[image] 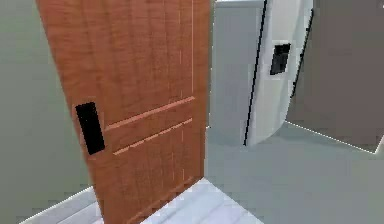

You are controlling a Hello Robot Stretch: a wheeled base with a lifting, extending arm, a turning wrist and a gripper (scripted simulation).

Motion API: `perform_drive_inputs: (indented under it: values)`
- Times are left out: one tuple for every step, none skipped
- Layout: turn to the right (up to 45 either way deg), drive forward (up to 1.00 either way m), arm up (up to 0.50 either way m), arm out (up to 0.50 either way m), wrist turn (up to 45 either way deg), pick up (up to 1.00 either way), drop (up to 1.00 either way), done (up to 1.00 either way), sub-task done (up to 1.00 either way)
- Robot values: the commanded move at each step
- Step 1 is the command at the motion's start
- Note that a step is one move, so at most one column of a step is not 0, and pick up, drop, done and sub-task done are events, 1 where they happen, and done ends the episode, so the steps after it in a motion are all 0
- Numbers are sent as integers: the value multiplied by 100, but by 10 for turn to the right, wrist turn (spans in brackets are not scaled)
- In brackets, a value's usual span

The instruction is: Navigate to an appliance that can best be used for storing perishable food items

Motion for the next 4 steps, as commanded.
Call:
perform_drive_inputs:
  values:
    - [330, 0, 0, 0, 0, 0, 0, 0, 0]
    - [0, 100, 0, 0, 0, 0, 0, 0, 0]
    - [0, 40, 0, 0, 0, 0, 0, 0, 0]
    - [-330, 0, 0, 0, 0, 0, 0, 0, 0]
